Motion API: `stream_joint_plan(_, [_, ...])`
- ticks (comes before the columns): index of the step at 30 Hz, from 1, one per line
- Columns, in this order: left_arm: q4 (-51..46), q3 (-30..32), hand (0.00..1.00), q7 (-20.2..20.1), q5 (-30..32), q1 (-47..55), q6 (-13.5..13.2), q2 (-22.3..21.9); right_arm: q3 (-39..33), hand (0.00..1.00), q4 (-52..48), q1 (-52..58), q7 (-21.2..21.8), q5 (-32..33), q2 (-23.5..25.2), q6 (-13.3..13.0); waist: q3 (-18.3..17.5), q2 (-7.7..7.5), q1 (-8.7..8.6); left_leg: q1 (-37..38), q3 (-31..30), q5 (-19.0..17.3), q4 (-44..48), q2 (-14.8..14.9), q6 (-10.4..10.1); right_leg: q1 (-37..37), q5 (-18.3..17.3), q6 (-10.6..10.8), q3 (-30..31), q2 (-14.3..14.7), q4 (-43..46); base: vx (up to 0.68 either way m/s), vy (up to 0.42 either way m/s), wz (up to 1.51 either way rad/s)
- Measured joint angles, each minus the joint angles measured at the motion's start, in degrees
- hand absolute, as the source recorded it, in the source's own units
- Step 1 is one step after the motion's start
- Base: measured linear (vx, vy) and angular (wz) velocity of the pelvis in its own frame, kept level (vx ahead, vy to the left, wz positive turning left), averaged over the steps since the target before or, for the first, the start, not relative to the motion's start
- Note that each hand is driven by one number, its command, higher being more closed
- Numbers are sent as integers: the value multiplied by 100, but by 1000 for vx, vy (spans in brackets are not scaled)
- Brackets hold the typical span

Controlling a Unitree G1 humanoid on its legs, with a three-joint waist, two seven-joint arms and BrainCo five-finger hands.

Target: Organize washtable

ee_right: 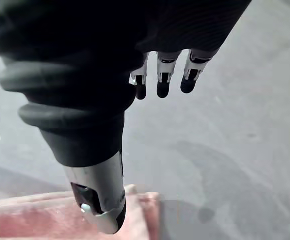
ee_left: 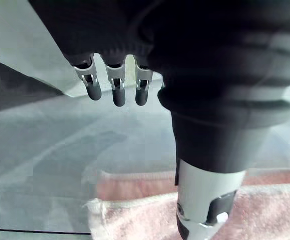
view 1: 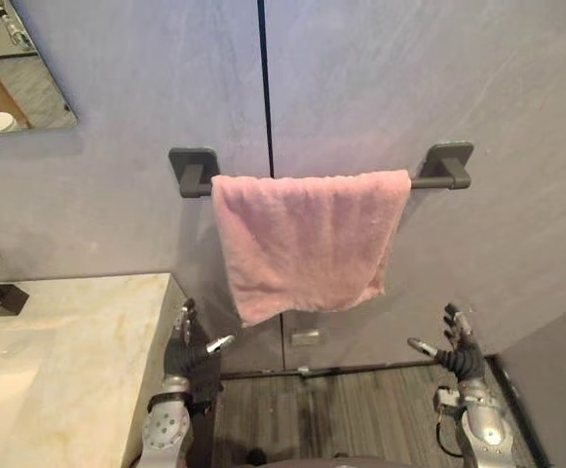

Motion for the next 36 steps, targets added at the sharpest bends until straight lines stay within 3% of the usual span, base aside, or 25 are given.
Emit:
stream_joint_plan(3, [594,2,0,1,28,4,9,3,35,0,542,17,-2,-124,-1,40,-6,4,76,-14,-48,0,-2,-2,-1,5,-16,-4,-60,-3,12,-28,-18,10])
stream_joint_plan(10, [1970,-4,0,-116,448,20,108,123,366,0,1823,-111,2,-626,-71,152,-7,1,79,19,-99,2,26,-14,0,47,-47,-3,-90,-9,38,-6,-7,4])
stream_joint_plan(20, [2962,-5,0,-116,654,14,170,209,574,0,2806,-180,4,-1195,-386,277,33,-52,77,108,-92,-25,2,-45,-31,57,-177,0,-70,-9,171,-23,-9,0])
stream_joint_plan(23, [3044,6,0,-101,684,7,178,226,758,0,2940,-327,2,-1230,-419,283,40,-62,103,-248,9,-25,100,-11,-29,-365,-163,25,19,2,289,-46,-11,-12])
stream_joint_plan(25, [3039,7,0,-92,677,-191,179,284,819,0,2970,-541,-28,-1228,-352,316,154,-57,139,-821,46,-173,659,33,41,-755,-133,15,78,5,567,-54,-8,-8])
stream_joint_plan(26, [3011,6,0,-80,669,-367,181,343,951,0,2968,-629,-74,-1225,-336,363,269,-98,155,-1262,44,-325,1210,54,90,-1027,-101,66,139,-15,771,-99,25,1])
stream_joint_plan(27, [2944,18,0,-77,654,-540,179,301,1004,0,2954,-745,-100,-1218,-336,383,330,50,237,-1720,-52,-434,1524,303,149,-1261,-80,327,360,161,956,-91,26,1])
stream_joint_plan(28, [2889,49,0,-61,636,-585,162,310,1044,0,2958,-812,-104,-1214,-315,397,387,37,249,-1788,-60,-434,1592,336,149,-1433,-263,288,423,177,1483,-63,35,31])
stream_joint_plan(29, [2856,43,0,-30,616,-666,161,332,1139,0,2921,-755,-106,-1171,-286,382,407,34,230,-1929,-255,-434,1745,297,147,-1558,-788,359,525,128,2615,48,-34,75])
stream_joint_plan(30, [2747,51,0,16,596,-658,149,339,1162,0,2885,-660,-102,-1162,-220,377,346,-93,233,-2112,-478,-428,1986,182,144,-1347,-1070,585,754,21,3208,24,-111,98])
stream_joint_plan(33, [2665,181,0,65,474,-662,151,310,1191,0,2801,-685,-105,-978,-223,374,263,-299,354,-2696,-572,-427,2584,-10,144,-780,-1323,746,1238,-258,3361,-108,-196,60])
stream_joint_plan(34, [2625,232,0,160,443,-634,155,264,1195,0,2772,-823,-112,-948,-295,369,324,-283,506,-2982,-631,-374,2866,-22,63,-342,-1660,471,1421,-246,2609,-328,-277,25])
stream_joint_plan(35, [2626,246,0,173,410,-630,155,212,1196,0,2774,-888,-119,-944,-337,372,371,-223,546,-3016,-680,-314,2854,25,-24,-266,-1793,269,1407,-206,2412,-336,-239,18])
stream_joint_plan(36, [2620,255,0,180,403,-603,154,158,1199,0,2776,-942,-129,-938,-378,375,397,-153,566,-3033,-754,-217,2766,76,-142,-213,-1947,226,1347,-157,2273,-399,-265,30])
